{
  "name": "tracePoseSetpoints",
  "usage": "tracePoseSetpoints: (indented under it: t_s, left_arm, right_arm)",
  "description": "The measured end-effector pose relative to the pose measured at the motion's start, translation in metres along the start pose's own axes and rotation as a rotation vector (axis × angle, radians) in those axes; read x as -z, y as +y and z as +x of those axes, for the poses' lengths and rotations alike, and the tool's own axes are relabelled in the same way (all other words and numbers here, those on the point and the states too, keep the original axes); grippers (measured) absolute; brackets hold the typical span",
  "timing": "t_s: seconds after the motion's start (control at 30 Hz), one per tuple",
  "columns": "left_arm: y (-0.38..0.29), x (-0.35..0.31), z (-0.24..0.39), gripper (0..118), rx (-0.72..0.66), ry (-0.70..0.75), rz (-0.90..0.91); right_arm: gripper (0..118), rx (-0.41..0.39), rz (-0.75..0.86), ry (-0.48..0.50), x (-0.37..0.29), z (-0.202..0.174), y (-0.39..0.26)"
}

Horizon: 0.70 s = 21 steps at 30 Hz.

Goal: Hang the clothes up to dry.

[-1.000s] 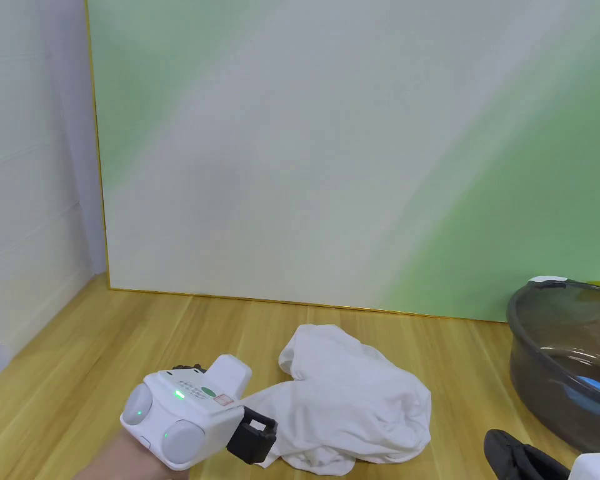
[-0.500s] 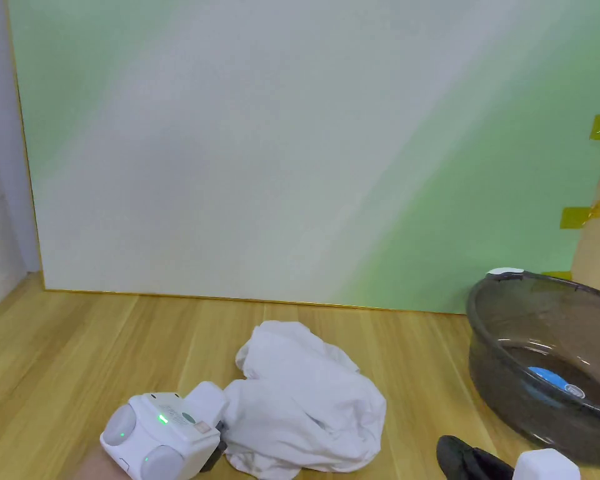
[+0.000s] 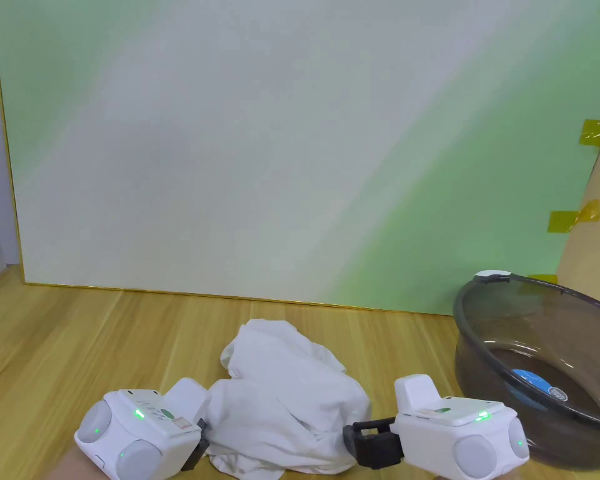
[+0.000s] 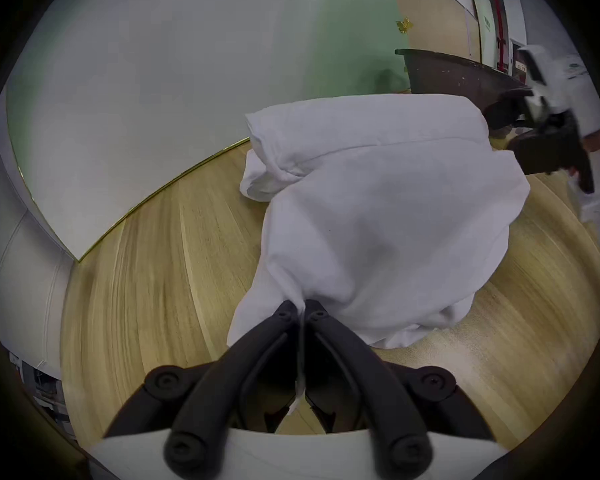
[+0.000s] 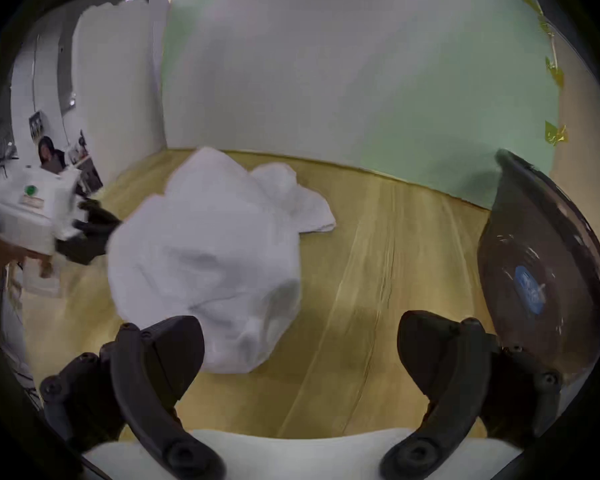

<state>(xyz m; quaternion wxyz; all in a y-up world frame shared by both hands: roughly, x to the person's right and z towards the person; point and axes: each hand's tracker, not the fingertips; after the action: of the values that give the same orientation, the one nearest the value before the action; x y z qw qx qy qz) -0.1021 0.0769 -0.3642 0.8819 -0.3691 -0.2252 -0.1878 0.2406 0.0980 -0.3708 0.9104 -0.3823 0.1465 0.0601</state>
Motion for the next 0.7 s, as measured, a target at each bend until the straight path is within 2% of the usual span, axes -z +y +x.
tracePoseSetpoints:
  t_s: [0.03,0.07,0.1,0.13,0.17,0.23,0.3,0.47,0.57,0.63,0.7]
  left_arm:
    - [0.0,0.001,0.0,5,-0.005,0.0,0.0]
    - [0.0,0.001,0.0,5,-0.007,0.001,0.0]
    - [0.0,0.002,0.0,5,-0.006,0.002,0.0]
    - [0.0,0.002,0.0,5,-0.003,0.004,0.003]
    - [0.0,0.002,0.0,5,-0.004,0.002,0.004]
    - [0.001,0.002,0.0,5,-0.008,-0.006,0.002]
    - [0.001,0.003,0.0,5,-0.005,-0.005,0.005]
    - [-0.002,0.001,-0.001,4,-0.039,0.014,0.057]
    - [0.002,-0.023,-0.01,3,-0.149,0.023,0.179]
    - [0.014,-0.053,-0.021,3,-0.228,0.006,0.272]
    - [0.03,-0.084,-0.033,3,-0.258,0.012,0.356]
  right_arm:
    - [110,0.038,-0.008,0.023,0.007,0.003,0.003]
    - [97,0.063,-0.01,0.06,0.012,0.006,0.004]
    - [78,0.084,-0.033,0.09,0.019,0.01,0.006]
    - [51,0.109,-0.061,0.103,0.027,0.013,0.007]
    - [11,0.124,-0.065,0.125,0.031,0.015,0.006]
    - [11,0.141,-0.018,0.106,0.034,0.015,-0.001]
    - [10,0.191,-0.022,0.124,0.036,0.017,-0.002]
    - [8,0.142,0.039,0.107,0.011,0.007,0.002]
    - [8,0.187,0.105,0.112,-0.019,0.007,0.02]
    - [8,0.157,0.162,0.144,-0.044,0.007,0.037]
    - [8,0.089,0.217,0.116,-0.073,0.001,0.059]
